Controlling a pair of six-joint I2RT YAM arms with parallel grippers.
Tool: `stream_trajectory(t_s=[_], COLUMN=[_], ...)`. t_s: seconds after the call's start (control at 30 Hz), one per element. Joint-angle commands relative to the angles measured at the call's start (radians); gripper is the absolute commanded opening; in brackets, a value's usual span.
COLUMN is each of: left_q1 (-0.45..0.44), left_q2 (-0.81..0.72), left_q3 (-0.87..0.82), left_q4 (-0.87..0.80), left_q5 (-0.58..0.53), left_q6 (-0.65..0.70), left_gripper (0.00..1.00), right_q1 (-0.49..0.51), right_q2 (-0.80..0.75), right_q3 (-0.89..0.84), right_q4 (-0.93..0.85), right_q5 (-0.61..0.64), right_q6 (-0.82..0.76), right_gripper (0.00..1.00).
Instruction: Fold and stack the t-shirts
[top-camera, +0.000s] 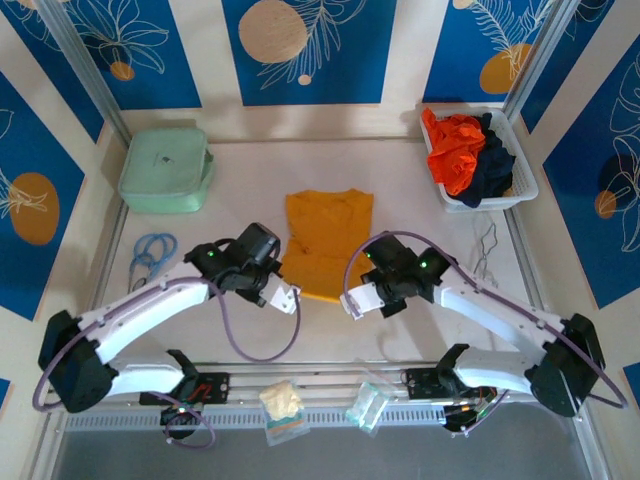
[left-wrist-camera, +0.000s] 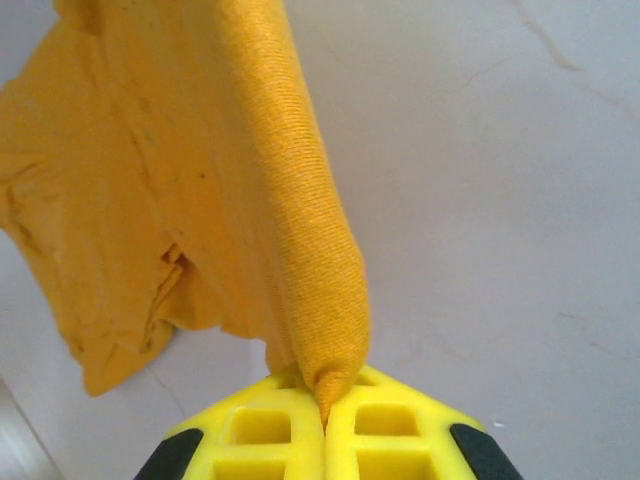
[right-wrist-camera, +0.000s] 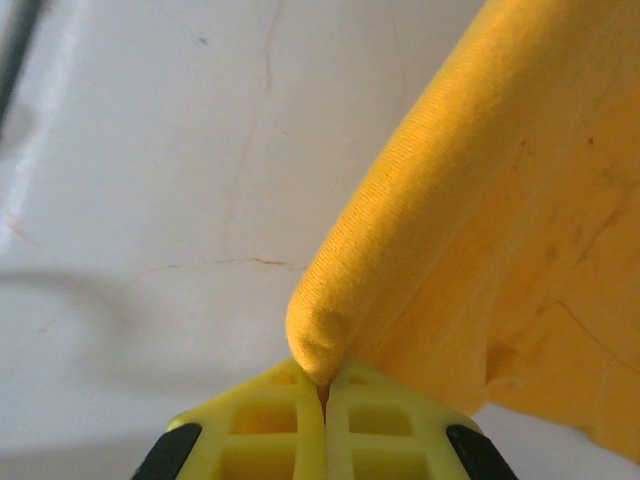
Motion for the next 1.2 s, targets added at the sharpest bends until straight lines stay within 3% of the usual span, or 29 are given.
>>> stream_trajectory(t_s=[0.0,0.27,0.43,0.6,0.8,1.17], left_q1=[-0.026,-0.06,-0.064,-0.026,0.092,0.258], left_q2=[-0.074,-0.176,-0.158,-0.033,0.136,0.384], left_q3=[-0.019,0.06,0.136,0.23,0.35,0.443], left_q4=[-0.135,-0.275,-0.291,-0.256,-0.204,-0.069], left_q5=[-0.037,-0.06,-0.078,-0.085,-0.016,0.063], left_q6=[-0.043,-0.097,-0.117,-0.098,-0.044,-0.004], left_gripper=[0.0,0.0,0.0,0.0,0.0,0.0], right_q1=[0.06,0.196,0.197,0.035,-0.177,-0.374], right_q2=[-0.061,-0.09,-0.071,-0.023,0.083,0.392], right_q3=[0.046,0.176,0.258,0.297,0.321,0.472], right_q4=[-0.151,-0.312,-0.341,-0.286,-0.2,-0.117], right_q5=[0.053,0.118,0.113,0.015,-0.148,-0.28], right_q6=[0.091,0.204,0.196,0.082,-0.038,-0.141], right_gripper=[0.0,0.0,0.0,0.0,0.0,0.0])
